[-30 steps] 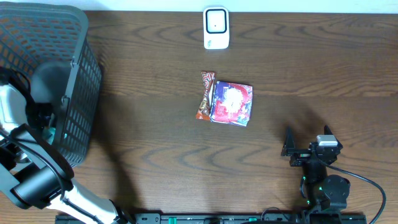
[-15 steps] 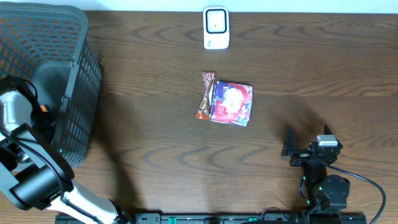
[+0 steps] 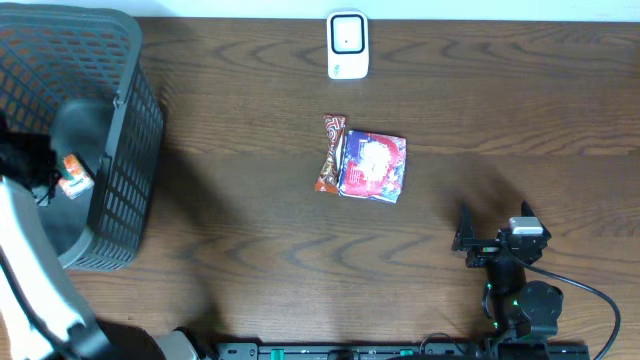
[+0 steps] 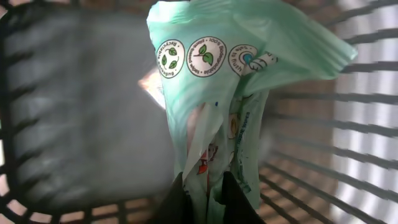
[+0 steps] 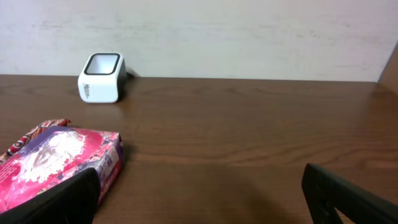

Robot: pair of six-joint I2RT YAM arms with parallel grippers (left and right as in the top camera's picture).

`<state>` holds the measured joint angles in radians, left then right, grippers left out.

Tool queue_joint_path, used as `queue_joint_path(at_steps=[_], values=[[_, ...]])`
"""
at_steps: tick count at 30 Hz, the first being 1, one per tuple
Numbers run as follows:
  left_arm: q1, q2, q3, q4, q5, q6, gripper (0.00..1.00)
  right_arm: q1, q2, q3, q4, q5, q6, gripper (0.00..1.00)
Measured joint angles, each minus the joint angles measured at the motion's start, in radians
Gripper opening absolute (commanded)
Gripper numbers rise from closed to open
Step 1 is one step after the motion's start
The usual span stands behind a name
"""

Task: Scan the item barcode
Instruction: 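Reach the left gripper into the basket and grasp the green wipes pack, then carry the green wipes pack out and drop it beside the bar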

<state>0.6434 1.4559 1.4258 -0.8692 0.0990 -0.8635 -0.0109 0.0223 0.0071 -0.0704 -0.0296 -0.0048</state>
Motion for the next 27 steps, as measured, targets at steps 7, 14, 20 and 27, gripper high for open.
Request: queue_joint_path(at_steps=[7,14,20,27], values=[[-0.001,-0.168,0.0,0.169,0.121,0.009,0.07,0.0,0.0,0.0,0.0,0.0,0.0,0.99],[-0.115,-0.274,0.0,0.35,0.307,0.13,0.08,0.0,0.0,0.0,0.0,0.0,0.0,0.99],[-0.401,-0.281,0.0,0.361,0.405,0.327,0.07,0.0,0.0,0.0,0.0,0.0,0.0,0.99],[-0.742,-0.176,0.002,0.261,0.377,0.431,0.08,0.0,0.0,0.0,0.0,0.0,0.0,0.99]])
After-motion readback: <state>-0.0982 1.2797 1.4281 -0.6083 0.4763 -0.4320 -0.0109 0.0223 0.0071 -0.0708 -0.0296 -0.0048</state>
